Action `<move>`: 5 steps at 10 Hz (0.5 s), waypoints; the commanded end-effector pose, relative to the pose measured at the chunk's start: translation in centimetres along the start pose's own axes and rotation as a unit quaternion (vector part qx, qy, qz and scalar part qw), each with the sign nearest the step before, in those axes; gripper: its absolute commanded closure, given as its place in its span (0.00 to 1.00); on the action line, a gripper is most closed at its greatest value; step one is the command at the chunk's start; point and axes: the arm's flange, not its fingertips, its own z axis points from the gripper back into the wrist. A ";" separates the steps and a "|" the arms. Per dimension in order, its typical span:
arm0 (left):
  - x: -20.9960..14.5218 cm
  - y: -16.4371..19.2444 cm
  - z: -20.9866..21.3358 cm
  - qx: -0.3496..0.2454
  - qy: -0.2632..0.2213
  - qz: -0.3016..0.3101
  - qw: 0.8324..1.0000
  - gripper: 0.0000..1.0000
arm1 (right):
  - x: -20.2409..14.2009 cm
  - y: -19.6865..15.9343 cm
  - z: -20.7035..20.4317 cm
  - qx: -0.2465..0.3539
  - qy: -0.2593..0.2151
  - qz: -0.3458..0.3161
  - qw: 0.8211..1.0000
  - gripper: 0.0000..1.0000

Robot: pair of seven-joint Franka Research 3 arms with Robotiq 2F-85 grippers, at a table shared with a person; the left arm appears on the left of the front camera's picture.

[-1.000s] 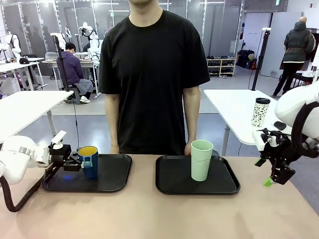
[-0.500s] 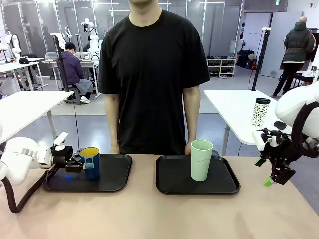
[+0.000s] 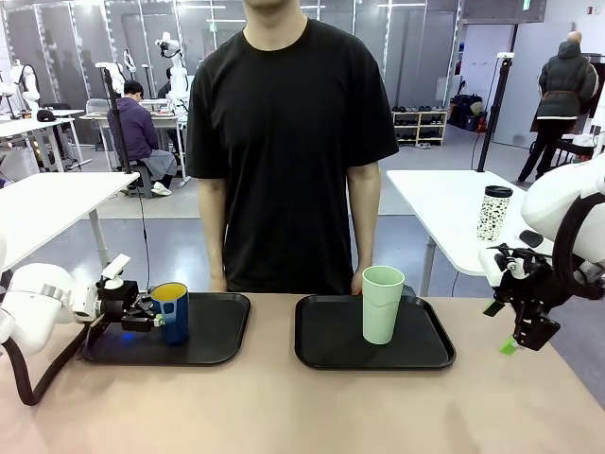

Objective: Sort and store the cups by type.
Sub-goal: Pick up the Handle plastic cup and place it into the empty Flat Tray.

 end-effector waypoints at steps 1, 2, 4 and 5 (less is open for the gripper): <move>-0.2 0.3 0.6 -0.010 0.000 0.006 1.000 0.00 | 0.0 0.1 -0.1 0.000 0.004 0.003 1.000 0.00; -0.4 0.3 1.0 -0.002 0.013 0.010 1.000 0.00 | 0.0 0.1 -0.1 0.000 0.004 0.003 1.000 0.00; -0.4 -0.1 1.8 0.003 0.016 0.012 1.000 0.00 | 0.0 0.1 -0.1 0.000 0.004 0.003 1.000 0.00; -0.2 -0.4 2.3 0.015 0.019 0.016 1.000 0.00 | 0.0 0.1 -0.1 0.000 0.004 0.003 1.000 0.00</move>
